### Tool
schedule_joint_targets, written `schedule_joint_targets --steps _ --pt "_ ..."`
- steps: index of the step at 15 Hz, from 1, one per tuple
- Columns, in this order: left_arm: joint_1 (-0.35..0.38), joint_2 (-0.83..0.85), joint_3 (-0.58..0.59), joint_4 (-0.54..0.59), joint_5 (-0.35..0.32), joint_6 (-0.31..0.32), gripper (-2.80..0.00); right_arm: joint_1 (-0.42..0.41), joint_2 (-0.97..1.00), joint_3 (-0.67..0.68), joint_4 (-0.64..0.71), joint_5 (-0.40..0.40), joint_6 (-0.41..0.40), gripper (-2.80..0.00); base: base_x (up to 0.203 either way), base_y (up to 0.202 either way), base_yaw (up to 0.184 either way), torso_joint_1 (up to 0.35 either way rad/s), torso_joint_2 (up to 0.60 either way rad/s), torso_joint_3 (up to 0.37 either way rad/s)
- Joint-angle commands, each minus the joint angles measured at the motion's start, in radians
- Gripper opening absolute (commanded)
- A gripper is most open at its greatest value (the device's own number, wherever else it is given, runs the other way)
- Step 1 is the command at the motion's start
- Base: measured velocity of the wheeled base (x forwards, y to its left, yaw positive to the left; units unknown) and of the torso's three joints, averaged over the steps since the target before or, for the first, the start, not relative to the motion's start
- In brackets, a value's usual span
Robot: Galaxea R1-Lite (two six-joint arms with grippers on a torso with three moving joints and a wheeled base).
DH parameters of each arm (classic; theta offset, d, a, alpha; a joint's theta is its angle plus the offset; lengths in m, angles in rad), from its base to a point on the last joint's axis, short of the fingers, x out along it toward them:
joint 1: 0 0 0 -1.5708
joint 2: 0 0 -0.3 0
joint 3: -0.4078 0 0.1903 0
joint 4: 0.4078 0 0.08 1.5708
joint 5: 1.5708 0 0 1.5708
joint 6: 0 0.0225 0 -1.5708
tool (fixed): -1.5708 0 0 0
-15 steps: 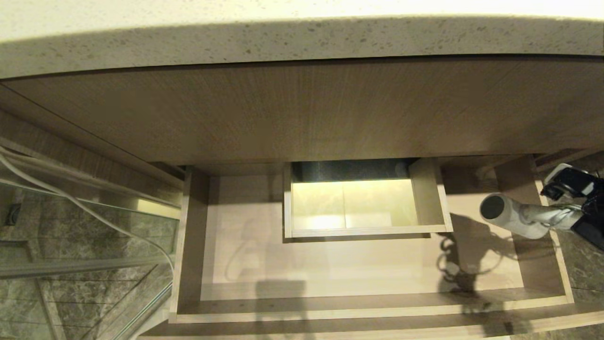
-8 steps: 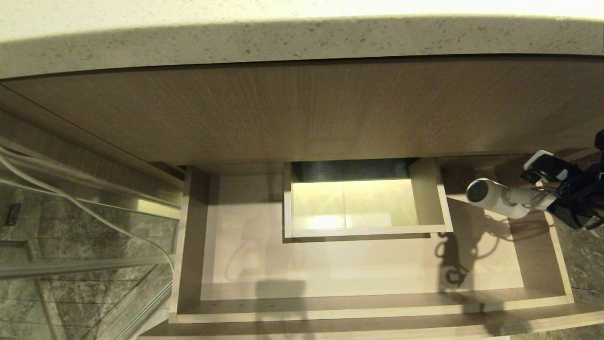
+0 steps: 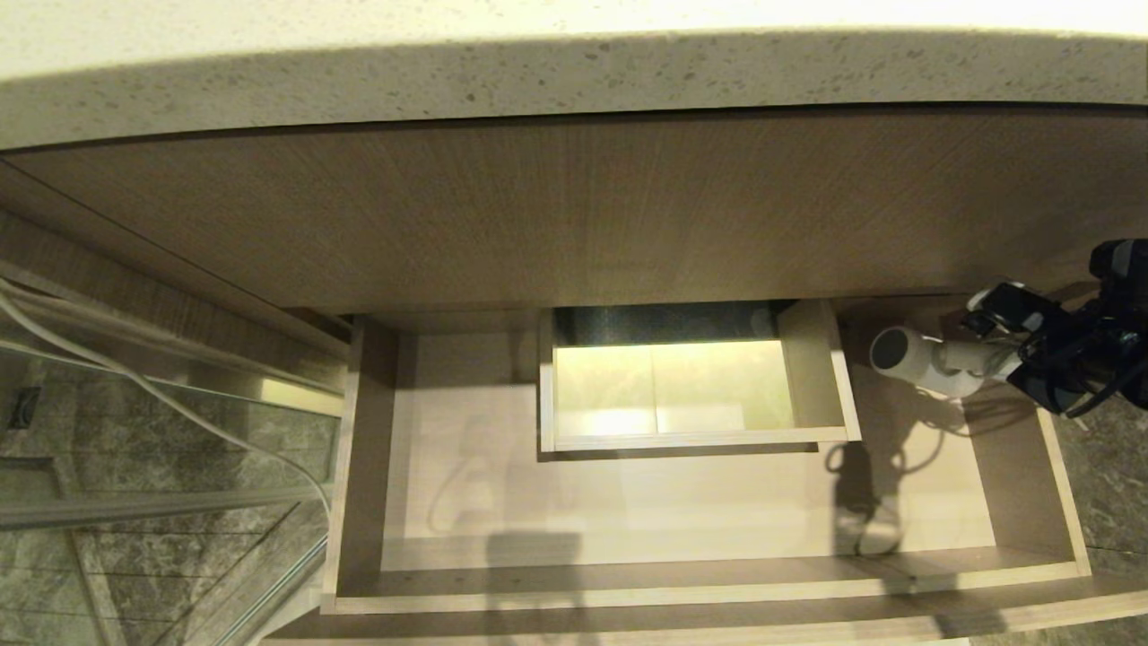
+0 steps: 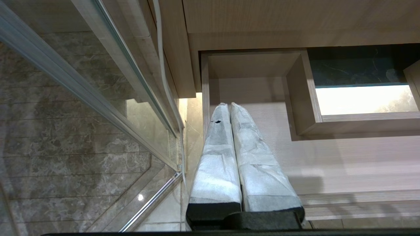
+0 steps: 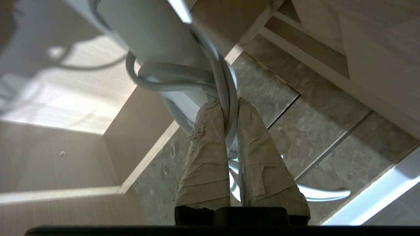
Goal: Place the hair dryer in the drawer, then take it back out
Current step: Put it into the drawer
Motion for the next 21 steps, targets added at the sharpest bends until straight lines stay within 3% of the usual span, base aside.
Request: schedule_joint_targets --steps 1,21 --pt "0.0 0.0 0.04 -0.002 0.0 0.0 -2.8 0.0 0.032 0.008 -0.049 -0.002 -0.005 -2.8 0.0 0.0 0.0 0.0 0.0 0.0" --pt "0.0 0.0 0.04 -0.003 0.0 0.0 -2.8 0.0 0.214 -0.074 -0.195 -0.005 -0.002 -2.8 0.0 0.0 0.0 0.0 0.0 0.0"
